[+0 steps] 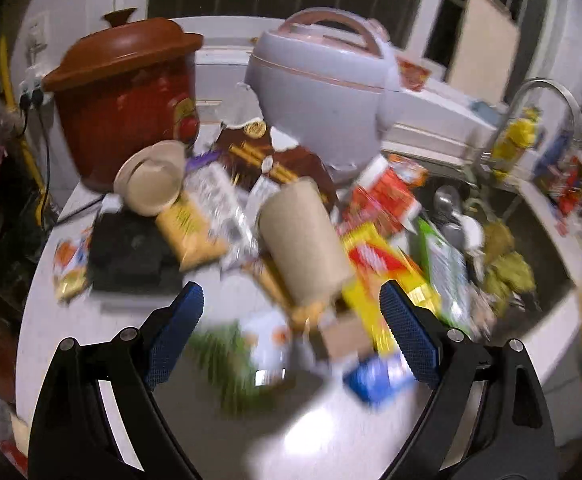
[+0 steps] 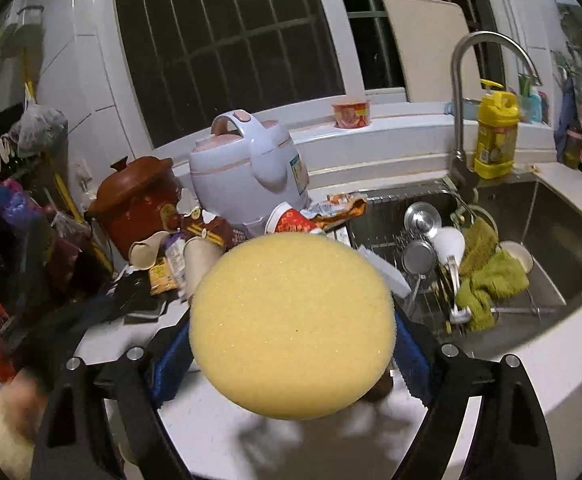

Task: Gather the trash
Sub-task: 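Grasp the yellow sponge with the right tool while the left grasps the paper cup, then carry the sponge and paper cup over the black bag and open both tools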

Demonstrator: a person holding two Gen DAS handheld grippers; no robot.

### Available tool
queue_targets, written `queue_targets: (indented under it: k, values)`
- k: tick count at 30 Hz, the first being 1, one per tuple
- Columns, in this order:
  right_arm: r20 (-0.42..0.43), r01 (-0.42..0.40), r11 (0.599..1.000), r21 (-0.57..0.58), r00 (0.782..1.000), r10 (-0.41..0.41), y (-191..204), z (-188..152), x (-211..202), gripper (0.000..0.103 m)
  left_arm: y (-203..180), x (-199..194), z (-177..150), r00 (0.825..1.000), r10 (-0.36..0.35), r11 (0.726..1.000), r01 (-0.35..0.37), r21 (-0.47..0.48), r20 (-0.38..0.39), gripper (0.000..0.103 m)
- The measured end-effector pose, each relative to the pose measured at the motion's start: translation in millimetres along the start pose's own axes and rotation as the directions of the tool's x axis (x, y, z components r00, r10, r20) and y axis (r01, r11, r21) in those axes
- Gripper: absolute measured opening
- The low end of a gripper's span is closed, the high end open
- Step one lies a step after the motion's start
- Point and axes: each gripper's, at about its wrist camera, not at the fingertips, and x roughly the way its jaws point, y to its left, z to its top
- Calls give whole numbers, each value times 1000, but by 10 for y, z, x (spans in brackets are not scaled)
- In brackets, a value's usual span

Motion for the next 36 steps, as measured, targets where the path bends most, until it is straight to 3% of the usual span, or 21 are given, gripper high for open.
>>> queue_targets:
  k: [3,8,9,11,14,18,21,24,28,33,36]
  values:
    - [4,22,1000,3,1000,-22,-63,-113,-142,85,-95,379,219,995,79,997,-80,-6,-68,88]
    - [-5,31,998,52,1000,-31,-242,-221,-234,85,-45,807,308,975,97,991,-114,-75,-199,87]
    - [-5,32,998,61,999,-32,-273,-235,-246,85,-35,856,304,972,95,990,-115,-82,-214,84]
    - [-9,34,997,68,999,-34,-306,-255,-249,85,-21,951,271,969,41,993,-67,-100,-244,60]
    - [-8,27,997,77,1000,-26,-313,-271,-250,85,38,916,230,973,-7,991,-24,-132,-231,56]
    - [-4,8,998,66,1000,-7,-259,-264,-249,85,64,611,215,987,-62,995,49,-92,-146,56]
    - [-2,-19,998,62,1000,19,-183,-246,-251,85,113,257,205,987,-129,989,121,-85,-98,56]
    - [5,-53,997,52,999,53,-69,-222,-287,85,175,-239,82,974,-225,973,223,-51,-39,56]
    - [7,-130,991,3,991,130,182,-218,-375,85,318,-944,-334,945,-326,942,325,86,-5,56]
    - [-83,-242,965,-100,969,235,650,-434,-382,85,796,-1430,-1042,936,-344,930,350,112,-73,56]
    - [-219,-321,937,-139,932,287,975,-781,-306,85,1053,-1528,-1589,928,-333,931,351,97,-167,56]
